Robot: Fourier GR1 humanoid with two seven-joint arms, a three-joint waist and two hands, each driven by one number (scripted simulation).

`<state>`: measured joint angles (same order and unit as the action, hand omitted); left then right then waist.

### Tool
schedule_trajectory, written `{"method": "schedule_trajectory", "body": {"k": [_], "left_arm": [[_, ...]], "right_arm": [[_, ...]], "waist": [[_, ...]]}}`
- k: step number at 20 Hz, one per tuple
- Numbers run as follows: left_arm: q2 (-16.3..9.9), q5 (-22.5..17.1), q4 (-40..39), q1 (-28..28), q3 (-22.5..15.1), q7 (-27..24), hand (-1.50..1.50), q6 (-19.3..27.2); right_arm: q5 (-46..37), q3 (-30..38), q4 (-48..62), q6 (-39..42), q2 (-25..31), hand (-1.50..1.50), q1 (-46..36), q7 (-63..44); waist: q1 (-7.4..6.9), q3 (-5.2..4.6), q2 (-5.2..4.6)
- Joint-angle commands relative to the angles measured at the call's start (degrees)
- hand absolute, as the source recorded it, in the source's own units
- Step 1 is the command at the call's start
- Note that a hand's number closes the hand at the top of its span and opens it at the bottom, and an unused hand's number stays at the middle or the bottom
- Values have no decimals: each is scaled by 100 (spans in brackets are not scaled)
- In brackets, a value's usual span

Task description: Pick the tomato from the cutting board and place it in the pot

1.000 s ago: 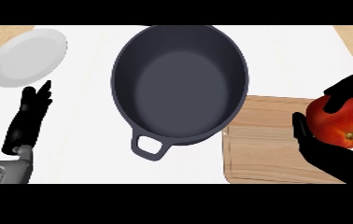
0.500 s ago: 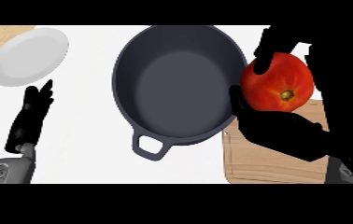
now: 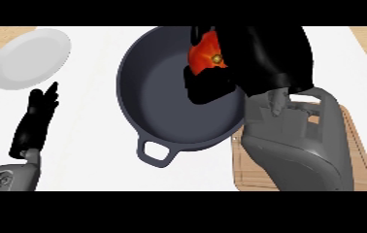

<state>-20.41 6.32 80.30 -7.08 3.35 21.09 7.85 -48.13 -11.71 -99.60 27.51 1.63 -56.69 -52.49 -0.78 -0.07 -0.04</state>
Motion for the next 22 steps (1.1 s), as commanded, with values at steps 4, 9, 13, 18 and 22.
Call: {"method": "schedule_trajectory", "body": {"k": [4,9,13,18,22], "left_arm": [[-173,-73,343,235,118,139,0,-200],[-159,-164,-121,-171,288,33,0,-335],[-33,77,177,-47,85,194,0,-137],[172,105,183,180,23,-7,0,-46],[111,176,240,217,73,72,0,-51]], "right_arm": [[556,-190,1369,-1077,-159,150,127,-534],[1101,-376,1850,-1881,-162,-150,171,-98],[1468,-243,2081,-3226,-163,-150,290,382],[1479,-52,1808,-4640,-163,-150,292,481],[1189,310,1267,-4863,-154,-150,908,898]], "waist": [[-119,5,-1],[-2,3,-14],[-75,8,-31],[-62,7,-15],[88,9,13]]}}
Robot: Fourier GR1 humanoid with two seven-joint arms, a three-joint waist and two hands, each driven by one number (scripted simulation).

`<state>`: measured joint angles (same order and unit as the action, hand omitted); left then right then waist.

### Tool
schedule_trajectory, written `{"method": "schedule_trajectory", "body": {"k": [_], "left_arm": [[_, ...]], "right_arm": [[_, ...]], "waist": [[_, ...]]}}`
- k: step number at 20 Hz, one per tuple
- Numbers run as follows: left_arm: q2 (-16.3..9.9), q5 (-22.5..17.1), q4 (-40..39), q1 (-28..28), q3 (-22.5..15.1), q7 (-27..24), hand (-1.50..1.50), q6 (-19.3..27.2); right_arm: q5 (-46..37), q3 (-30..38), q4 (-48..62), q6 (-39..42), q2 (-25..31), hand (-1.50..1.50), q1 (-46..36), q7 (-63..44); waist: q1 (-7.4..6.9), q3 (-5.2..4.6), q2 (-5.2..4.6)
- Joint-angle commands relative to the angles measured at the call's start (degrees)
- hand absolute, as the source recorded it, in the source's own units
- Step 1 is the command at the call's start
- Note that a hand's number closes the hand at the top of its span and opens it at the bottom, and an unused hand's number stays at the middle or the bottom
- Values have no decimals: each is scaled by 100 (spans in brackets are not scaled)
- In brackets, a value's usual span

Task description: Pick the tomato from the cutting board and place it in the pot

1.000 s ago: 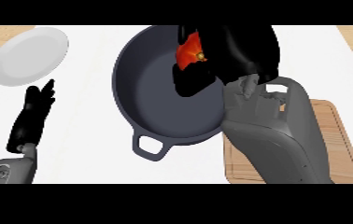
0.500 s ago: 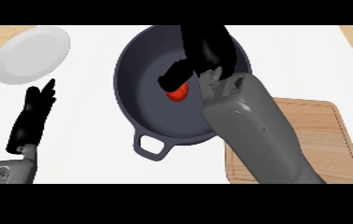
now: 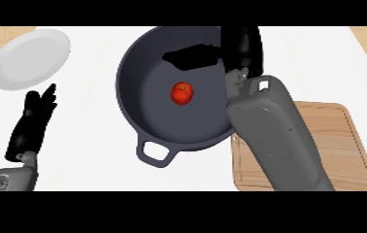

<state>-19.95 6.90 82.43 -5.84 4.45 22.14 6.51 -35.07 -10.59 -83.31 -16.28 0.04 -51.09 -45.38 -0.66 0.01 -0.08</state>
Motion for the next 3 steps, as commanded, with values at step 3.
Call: {"method": "schedule_trajectory", "body": {"k": [3], "left_arm": [[-1,49,2,-153,109,188,0,69]], "right_arm": [[403,979,-350,-334,495,-150,231,497]], "waist": [[69,2,5]]}}
